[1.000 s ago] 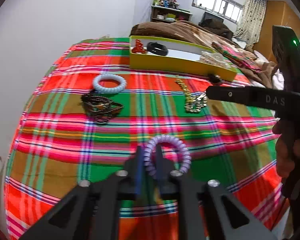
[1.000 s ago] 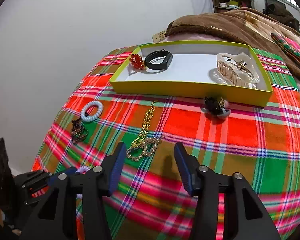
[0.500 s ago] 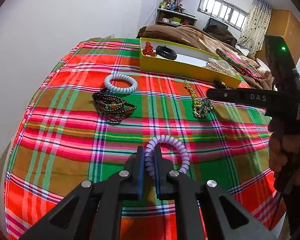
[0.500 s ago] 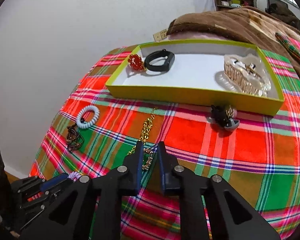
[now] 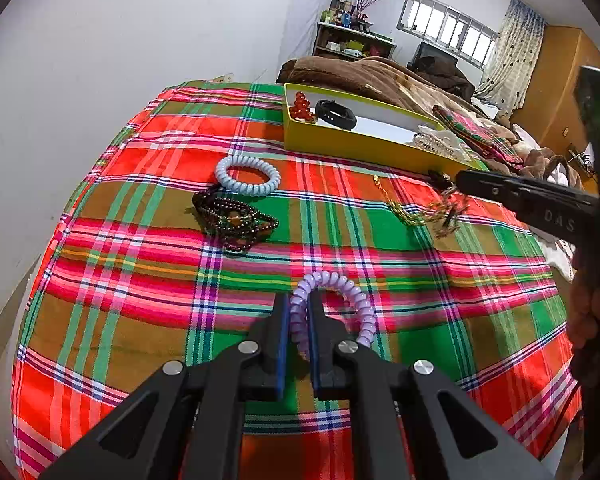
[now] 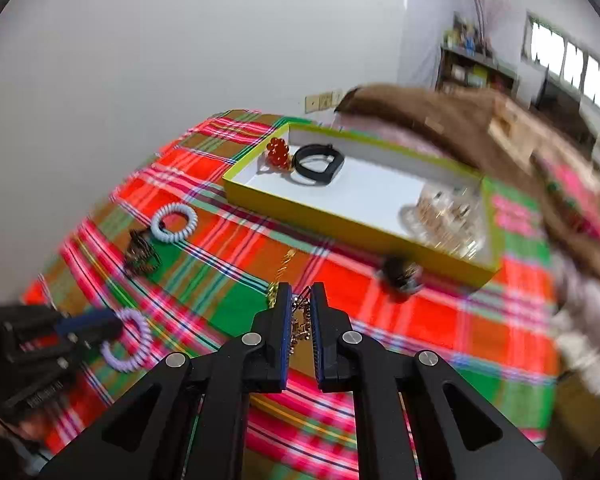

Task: Organize jewelry
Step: 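Grasp the lavender coil hair tie with the left tool while the right tool grasps the gold chain, then carry the lavender hair tie and gold chain into the white box and open both tools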

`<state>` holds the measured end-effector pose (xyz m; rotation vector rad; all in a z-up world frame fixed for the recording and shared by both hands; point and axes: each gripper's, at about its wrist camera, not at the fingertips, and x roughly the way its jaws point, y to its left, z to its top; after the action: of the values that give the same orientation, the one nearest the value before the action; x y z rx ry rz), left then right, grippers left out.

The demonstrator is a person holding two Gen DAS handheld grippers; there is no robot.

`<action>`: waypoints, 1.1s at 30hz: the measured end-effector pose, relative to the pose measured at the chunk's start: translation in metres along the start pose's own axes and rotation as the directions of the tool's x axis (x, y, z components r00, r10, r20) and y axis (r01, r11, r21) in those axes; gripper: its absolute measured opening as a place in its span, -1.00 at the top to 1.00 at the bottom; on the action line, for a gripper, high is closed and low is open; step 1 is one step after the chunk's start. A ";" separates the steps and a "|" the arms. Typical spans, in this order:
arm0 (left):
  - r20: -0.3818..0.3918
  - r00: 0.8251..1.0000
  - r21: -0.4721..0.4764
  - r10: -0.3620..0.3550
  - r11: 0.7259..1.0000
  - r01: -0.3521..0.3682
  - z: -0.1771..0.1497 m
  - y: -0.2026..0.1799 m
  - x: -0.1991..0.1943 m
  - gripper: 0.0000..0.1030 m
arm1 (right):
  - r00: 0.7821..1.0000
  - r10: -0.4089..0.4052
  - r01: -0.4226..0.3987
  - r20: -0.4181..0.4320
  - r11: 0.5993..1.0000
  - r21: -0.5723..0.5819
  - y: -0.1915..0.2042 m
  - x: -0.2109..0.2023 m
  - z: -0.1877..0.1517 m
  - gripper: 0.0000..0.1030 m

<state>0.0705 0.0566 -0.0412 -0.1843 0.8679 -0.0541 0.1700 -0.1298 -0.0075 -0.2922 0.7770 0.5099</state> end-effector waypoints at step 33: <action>0.104 0.993 0.034 -0.049 0.998 0.046 0.035 -0.025 -0.041 0.82 | 0.982 0.075 -0.112 0.172 0.969 0.218 -0.062 -0.075 -0.020 0.82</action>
<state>0.0714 0.0420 0.0165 -0.1769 0.7578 -0.1017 0.1462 -0.2150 0.0379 -0.0004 0.6845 0.5215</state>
